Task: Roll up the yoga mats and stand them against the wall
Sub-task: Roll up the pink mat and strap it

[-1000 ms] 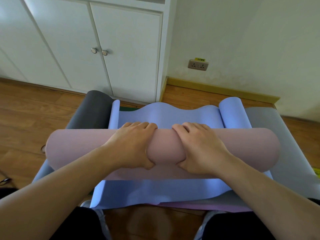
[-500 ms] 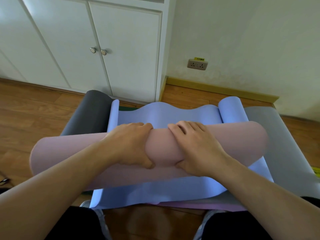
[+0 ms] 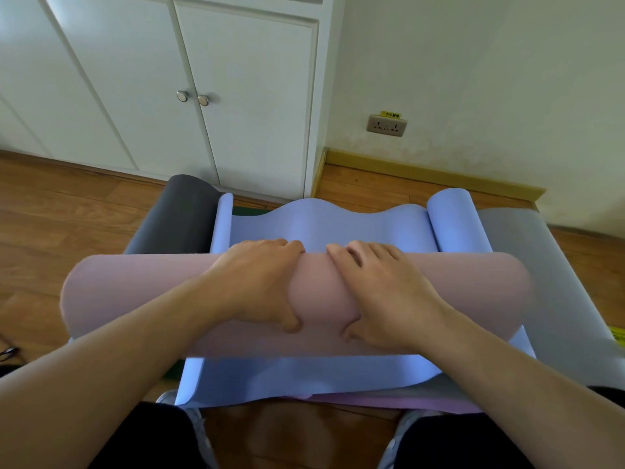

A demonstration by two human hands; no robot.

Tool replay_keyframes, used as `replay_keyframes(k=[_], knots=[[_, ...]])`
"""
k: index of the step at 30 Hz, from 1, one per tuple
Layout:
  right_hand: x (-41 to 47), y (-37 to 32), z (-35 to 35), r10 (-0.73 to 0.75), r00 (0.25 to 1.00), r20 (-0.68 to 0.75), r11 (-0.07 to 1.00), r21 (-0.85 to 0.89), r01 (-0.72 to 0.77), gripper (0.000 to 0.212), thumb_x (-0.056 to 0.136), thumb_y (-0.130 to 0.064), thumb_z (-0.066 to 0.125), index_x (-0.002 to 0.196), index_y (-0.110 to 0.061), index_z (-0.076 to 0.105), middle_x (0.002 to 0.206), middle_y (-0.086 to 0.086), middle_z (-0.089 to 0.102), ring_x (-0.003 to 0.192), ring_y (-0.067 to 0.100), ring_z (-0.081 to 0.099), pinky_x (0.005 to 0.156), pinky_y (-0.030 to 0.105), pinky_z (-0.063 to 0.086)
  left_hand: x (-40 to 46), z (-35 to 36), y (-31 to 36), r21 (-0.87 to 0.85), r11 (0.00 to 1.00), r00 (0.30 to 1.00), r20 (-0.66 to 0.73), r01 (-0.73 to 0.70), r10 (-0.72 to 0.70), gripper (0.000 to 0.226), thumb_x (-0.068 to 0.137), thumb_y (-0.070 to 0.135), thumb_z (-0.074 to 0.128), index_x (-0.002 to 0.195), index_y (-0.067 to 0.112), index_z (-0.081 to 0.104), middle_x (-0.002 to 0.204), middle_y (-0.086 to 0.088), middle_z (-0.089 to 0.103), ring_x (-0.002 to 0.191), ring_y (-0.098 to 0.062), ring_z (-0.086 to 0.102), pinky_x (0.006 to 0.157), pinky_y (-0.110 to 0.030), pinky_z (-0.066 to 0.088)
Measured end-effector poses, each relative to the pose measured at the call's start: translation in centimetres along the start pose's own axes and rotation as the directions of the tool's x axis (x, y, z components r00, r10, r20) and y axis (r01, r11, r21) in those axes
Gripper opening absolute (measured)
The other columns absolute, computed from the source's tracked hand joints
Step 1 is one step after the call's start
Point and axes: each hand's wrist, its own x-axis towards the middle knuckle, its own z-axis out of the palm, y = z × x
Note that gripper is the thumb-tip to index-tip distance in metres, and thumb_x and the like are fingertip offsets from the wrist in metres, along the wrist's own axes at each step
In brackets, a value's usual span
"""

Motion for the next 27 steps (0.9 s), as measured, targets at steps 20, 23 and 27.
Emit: replay_keyframes(k=[20, 23, 27], knots=[[0.1, 0.0, -0.7, 0.003, 1.000, -0.009, 0.996, 0.084, -0.002, 0.089, 0.068, -0.060, 0.077, 0.143, -0.029, 0.039, 0.126, -0.003, 0.056, 0.107, 0.023, 0.059, 0.094, 0.040, 0.049, -0.3, 0.9, 0.2, 0.048, 0.997, 0.996, -0.067, -0.058, 0.061, 0.089, 0.061, 0.077, 0.076, 0.132, 0.035, 0.043, 0.120, 0.012, 0.057, 0.106, -0.015, 0.057, 0.097, -0.037, 0.048], [0.2, 0.6, -1.3, 0.033, 0.999, -0.002, 0.992, 0.120, -0.033, 0.085, 0.066, -0.062, 0.076, 0.138, -0.034, 0.041, 0.121, -0.006, 0.060, 0.105, 0.022, 0.062, 0.090, 0.039, 0.051, -0.3, 1.9, 0.9, 0.179, 0.981, 0.984, -0.150, -0.070, 0.098, 0.106, 0.059, 0.079, 0.076, 0.143, 0.027, 0.038, 0.130, 0.005, 0.053, 0.115, -0.021, 0.055, 0.103, -0.040, 0.046], [0.0, 0.7, -1.1, 0.058, 0.997, 0.049, 0.985, 0.161, -0.065, 0.089, 0.065, -0.067, 0.080, 0.137, -0.034, 0.041, 0.120, -0.007, 0.061, 0.105, 0.020, 0.062, 0.083, 0.035, 0.049, 0.2, 2.7, 1.6, 0.217, 0.975, 0.976, -0.200, -0.047, 0.091, 0.093, 0.064, 0.069, 0.078, 0.137, 0.025, 0.042, 0.124, 0.004, 0.056, 0.110, -0.022, 0.057, 0.101, -0.040, 0.046]])
